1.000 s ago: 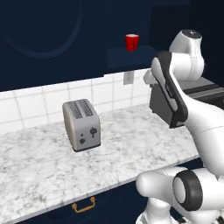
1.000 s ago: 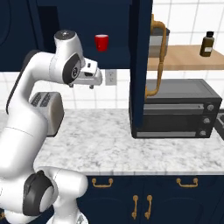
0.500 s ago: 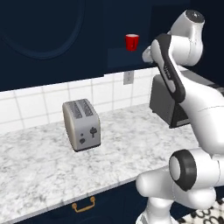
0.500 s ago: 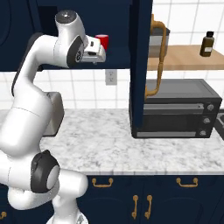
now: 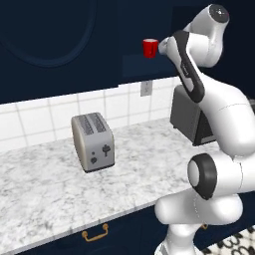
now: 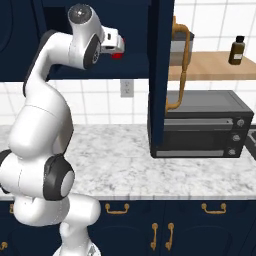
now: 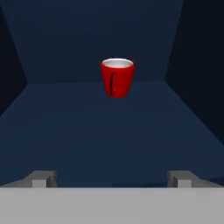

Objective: Gather all objects into one cabinet and sort the glasses and bowls to opposite sides.

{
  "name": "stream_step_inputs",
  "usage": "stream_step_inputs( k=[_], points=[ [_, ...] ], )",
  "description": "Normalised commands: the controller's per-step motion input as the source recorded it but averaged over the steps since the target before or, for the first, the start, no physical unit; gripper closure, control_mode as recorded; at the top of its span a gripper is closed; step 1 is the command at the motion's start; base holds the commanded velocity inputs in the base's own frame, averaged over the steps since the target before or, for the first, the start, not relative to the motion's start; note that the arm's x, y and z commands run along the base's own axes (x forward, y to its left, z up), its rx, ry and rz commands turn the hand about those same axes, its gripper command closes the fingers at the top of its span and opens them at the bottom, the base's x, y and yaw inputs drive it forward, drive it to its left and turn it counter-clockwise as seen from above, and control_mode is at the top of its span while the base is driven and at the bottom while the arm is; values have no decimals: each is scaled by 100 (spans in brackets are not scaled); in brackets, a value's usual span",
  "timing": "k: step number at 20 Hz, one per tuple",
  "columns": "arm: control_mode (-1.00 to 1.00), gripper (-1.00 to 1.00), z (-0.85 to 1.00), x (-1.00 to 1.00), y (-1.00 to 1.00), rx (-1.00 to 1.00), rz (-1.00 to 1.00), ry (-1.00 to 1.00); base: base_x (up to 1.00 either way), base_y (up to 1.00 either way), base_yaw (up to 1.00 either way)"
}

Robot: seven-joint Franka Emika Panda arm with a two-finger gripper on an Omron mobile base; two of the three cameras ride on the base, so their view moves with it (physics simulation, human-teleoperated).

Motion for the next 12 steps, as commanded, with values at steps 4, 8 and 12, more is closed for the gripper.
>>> stream_step_inputs(
  k=[4,8,12],
  points=[
    [-100,-100,9,26,0,0,0,-21,0,0,0],
    [-100,-100,0,2,0,0,0,-3,0,0,0],
    [-100,-100,0,6,0,0,0,-8,0,0,0]
  ],
)
